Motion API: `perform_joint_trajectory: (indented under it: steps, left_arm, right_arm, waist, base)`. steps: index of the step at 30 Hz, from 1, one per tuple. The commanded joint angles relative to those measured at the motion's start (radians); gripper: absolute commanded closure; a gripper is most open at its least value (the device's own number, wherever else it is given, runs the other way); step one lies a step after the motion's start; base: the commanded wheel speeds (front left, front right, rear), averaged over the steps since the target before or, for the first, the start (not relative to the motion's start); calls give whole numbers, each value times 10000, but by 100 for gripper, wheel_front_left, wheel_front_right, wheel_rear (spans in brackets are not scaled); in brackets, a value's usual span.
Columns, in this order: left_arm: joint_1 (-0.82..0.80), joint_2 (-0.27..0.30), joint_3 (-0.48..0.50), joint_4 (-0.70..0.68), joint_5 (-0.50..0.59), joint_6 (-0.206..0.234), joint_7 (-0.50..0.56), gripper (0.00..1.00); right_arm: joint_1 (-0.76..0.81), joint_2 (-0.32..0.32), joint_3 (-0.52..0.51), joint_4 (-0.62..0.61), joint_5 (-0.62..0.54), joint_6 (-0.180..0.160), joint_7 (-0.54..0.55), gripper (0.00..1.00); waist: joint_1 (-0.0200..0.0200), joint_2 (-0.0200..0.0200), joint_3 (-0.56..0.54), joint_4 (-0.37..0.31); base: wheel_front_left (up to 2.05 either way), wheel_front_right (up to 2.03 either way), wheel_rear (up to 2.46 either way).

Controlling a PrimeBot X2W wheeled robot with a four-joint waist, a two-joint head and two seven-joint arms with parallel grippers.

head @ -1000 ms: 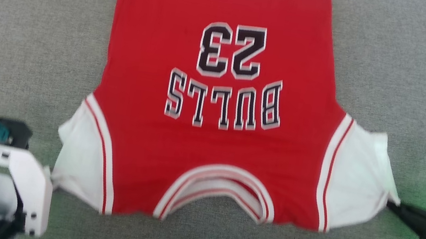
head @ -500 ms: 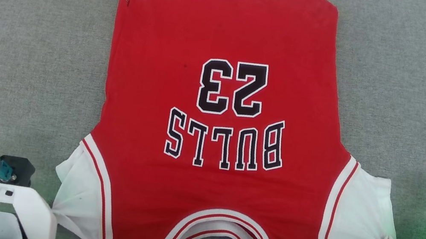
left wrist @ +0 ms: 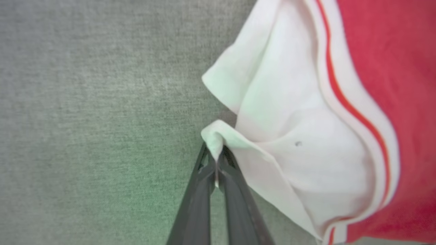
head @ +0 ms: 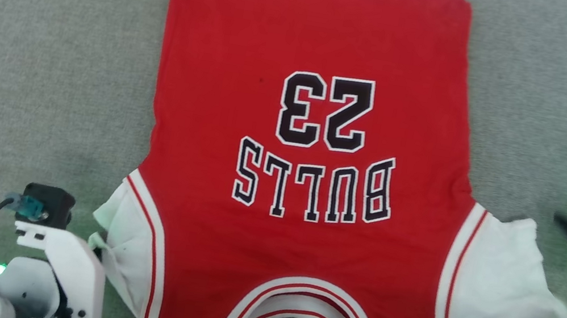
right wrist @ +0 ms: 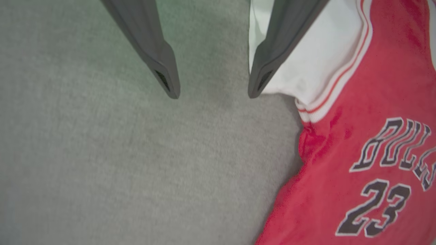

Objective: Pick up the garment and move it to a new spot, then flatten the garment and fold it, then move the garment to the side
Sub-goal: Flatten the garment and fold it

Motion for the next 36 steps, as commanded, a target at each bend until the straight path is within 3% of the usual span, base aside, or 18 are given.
perform_joint_trajectory:
  steps: [1,7,14,28,35,36]
  left_arm:
    - [-297,-406,-155,104,-12,-191,-154,100]
    - [-952,-760,-399,296,234,-535,-386,100]
    - [-1805,-1329,-848,751,482,-1058,-513,100]
    - [-2646,-2405,-1591,2137,502,-1887,-817,100]
    - [-2822,-2822,-1897,2881,405,-2279,-961,100]
    - [-2833,-2851,-1921,2989,393,-2305,-979,100]
  right_arm:
    - [-295,457,-592,-195,-462,-1,47,0]
    - [-1706,1918,-1911,-117,-2088,-1,626,0]
    - [-4068,3209,-1833,1434,-3179,-1,1134,0]
    - [-7813,3933,-1201,6235,-3594,-1,2961,0]
    - [-8234,4467,-937,8704,-3806,-1,4862,0]
    - [-8172,4595,-830,8998,-3819,1,5229,25]
  waist:
    - [0,-1,142,137]
    - [0,-1,537,521]
    - [0,-1,947,1178]
    - [0,-1,1711,2695]
    - [0,-1,1837,3209]
    - [0,-1,1832,3227]
  base:
    - [0,0,0]
    - [0,0,0]
    - [0,0,0]
    - [0,0,0]
    - [0,0,0]
    - [0,0,0]
